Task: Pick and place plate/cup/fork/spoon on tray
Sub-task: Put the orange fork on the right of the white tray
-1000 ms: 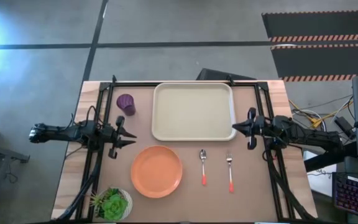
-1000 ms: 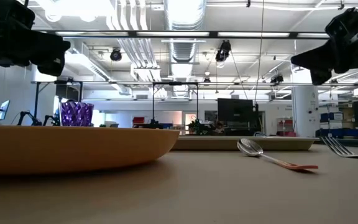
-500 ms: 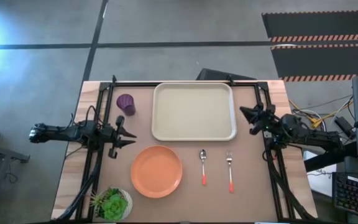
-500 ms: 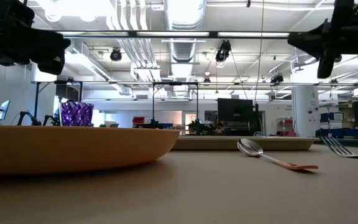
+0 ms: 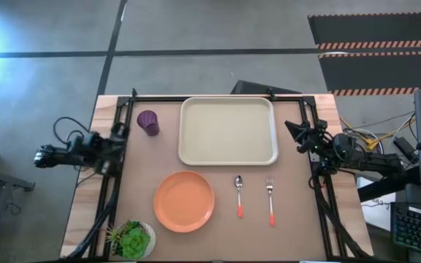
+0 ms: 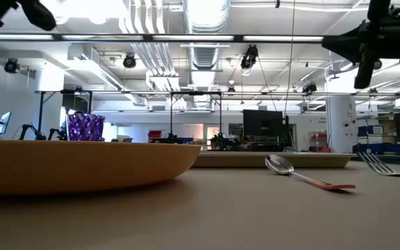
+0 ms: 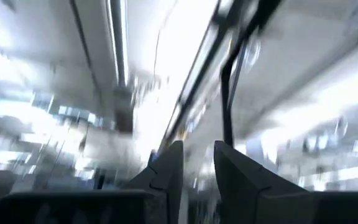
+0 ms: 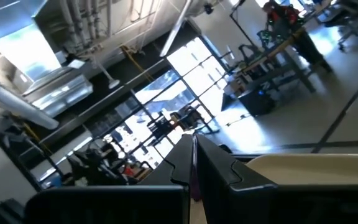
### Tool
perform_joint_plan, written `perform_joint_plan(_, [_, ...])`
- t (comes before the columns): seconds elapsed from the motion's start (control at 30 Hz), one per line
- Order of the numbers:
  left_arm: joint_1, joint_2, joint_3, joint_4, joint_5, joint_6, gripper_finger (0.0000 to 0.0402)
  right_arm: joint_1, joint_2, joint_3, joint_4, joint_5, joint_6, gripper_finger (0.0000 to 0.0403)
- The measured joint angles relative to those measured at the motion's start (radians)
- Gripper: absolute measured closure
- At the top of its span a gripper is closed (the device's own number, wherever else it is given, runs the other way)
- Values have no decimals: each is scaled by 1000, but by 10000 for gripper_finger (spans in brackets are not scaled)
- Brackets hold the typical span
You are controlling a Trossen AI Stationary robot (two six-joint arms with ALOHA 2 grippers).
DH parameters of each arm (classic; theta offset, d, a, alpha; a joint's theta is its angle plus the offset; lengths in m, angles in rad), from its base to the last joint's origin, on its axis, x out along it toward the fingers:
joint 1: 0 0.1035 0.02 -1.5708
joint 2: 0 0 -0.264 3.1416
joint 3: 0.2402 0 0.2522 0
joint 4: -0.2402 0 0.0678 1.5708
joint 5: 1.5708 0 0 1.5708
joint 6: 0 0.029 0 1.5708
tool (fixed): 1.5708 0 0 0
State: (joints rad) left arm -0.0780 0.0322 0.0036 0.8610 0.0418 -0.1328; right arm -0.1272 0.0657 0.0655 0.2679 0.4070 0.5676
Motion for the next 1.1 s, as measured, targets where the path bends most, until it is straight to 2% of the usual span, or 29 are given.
perform_joint_plan(0.2, [0, 0, 0, 133, -12, -17, 329, 0, 22, 0, 3, 12, 2, 394])
perform_joint_plan(0.33, [0, 0, 4, 133, -10, -16, 329, 0, 22, 9, 2, 11, 10, 394])
perform_joint_plan(0.5, [0, -1, 5, 134, 80, -24, 329, 0, 21, 31, 3, 0, -19, 394])
perform_joint_plan(0.63, [0, 0, 5, 134, 107, -145, 329, 0, 21, 47, 4, -37, -52, 394])
perform_joint_plan(0.73, [-1, 7, 12, 98, 100, -150, 329, 0, 21, 54, -2, -48, -52, 394])
perform_joint_plan(0.8, [-1, 15, 31, 29, 31, -147, 329, 0, 27, 61, -1, -48, -44, 394])
perform_joint_plan(0.93, [0, 51, 101, -184, -182, -140, 329, 0, 49, 95, -11, -48, -10, 386])
perform_joint_plan(1.1, [0, 119, 234, -352, -311, -61, 329, 0, 119, 212, -122, -48, -62, 350])
